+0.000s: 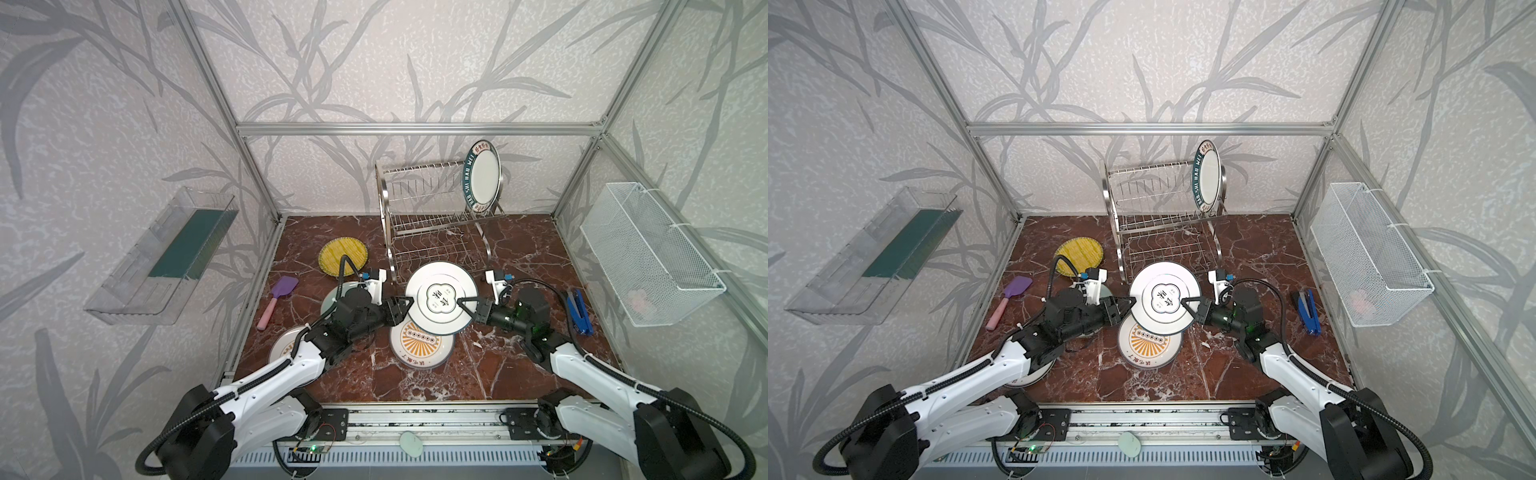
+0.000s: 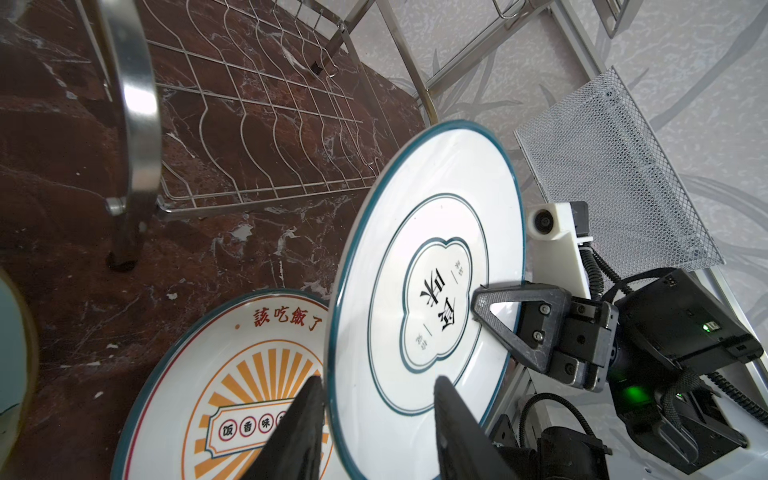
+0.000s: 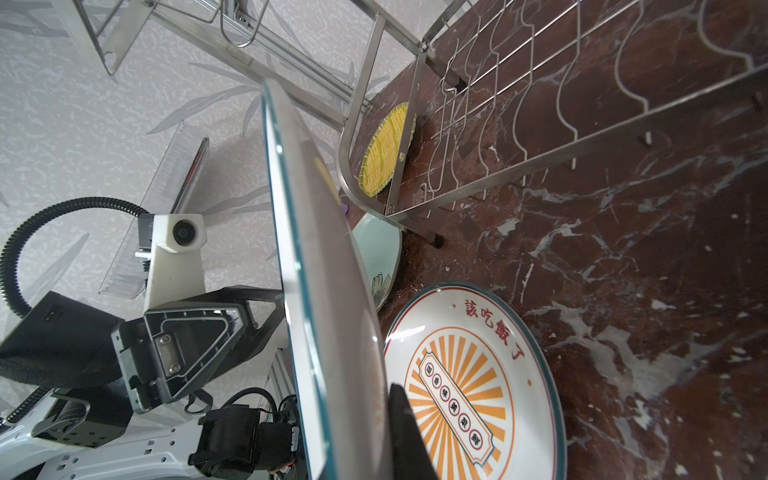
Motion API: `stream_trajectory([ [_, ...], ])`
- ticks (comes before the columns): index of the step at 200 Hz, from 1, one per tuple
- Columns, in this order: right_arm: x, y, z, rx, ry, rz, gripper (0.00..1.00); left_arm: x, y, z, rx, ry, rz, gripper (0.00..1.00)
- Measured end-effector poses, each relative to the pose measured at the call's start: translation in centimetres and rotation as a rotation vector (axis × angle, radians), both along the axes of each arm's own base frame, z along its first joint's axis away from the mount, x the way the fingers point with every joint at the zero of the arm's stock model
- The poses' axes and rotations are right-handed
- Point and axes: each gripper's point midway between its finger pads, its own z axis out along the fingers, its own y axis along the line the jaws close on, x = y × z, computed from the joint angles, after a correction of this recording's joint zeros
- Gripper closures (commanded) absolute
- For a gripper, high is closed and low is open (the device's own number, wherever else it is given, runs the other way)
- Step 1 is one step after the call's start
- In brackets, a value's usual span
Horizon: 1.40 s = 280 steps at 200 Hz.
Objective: Load the plates into the dish rack
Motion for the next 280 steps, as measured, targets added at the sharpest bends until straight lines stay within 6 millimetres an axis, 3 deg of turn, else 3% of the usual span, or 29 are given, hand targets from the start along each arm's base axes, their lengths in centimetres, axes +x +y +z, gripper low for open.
stream_trajectory([
  [70, -0.4, -0.8, -0.4, -0.048, 0.001, -0.032, 1.0, -0.1, 0.2, 0.2, 0.039, -0.016, -0.011, 0.57],
  [132, -0.4, -1.6, -1.0, -0.083, 0.018, -0.071, 1.0, 0.0, 0.9, 4.2, 0.109, -0.12, -0.015, 0.58],
  [200, -0.7, -1.9, 1.7, -0.056, -0.079, -0.087, 1.0, 0.6, 0.9, 6.2, 0.198, -0.17, -0.037, 0.58],
  [248, -1.2, -2.6, 3.5, -0.047, -0.143, -0.11, 1.0, 0.8, 1.1, 9.1, 0.251, -0.243, -0.076, 0.58],
  [280, -1.5, -3.0, 4.1, -0.053, -0.168, -0.124, 1.0, 0.8, 1.6, 8.8, 0.272, -0.242, -0.097, 0.58],
])
